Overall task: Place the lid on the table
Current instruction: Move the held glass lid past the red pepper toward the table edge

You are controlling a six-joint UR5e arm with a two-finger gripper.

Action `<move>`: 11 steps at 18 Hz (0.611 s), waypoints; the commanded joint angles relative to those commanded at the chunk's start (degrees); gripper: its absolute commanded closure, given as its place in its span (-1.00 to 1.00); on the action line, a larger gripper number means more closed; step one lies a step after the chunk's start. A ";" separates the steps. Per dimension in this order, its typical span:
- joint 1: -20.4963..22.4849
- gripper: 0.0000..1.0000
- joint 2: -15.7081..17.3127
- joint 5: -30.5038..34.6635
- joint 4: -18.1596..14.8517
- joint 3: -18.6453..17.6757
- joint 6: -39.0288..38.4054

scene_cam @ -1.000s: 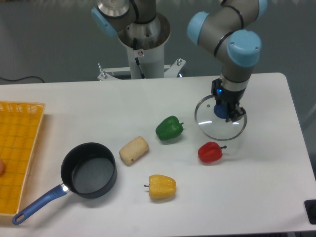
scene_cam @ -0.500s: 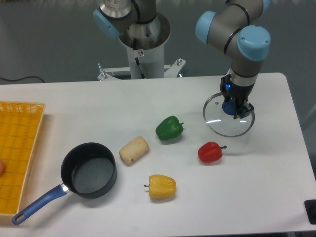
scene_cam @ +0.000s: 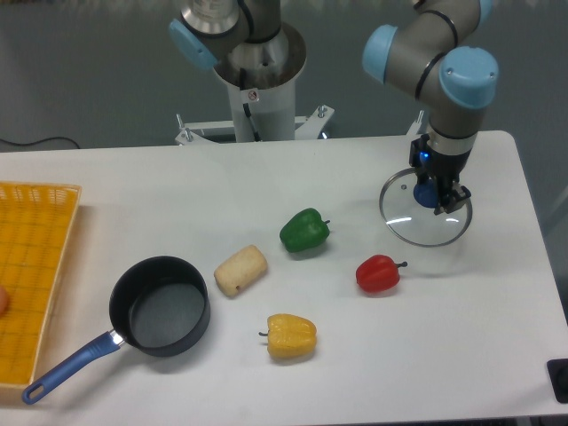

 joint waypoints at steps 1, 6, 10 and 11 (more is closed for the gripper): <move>0.00 -0.25 -0.79 0.00 0.62 0.09 -0.09; 0.53 -0.25 -2.72 0.09 1.50 0.97 0.00; 0.53 -0.25 -3.69 0.18 1.85 1.14 -0.09; 0.44 -0.25 -4.13 0.18 1.94 1.14 -0.09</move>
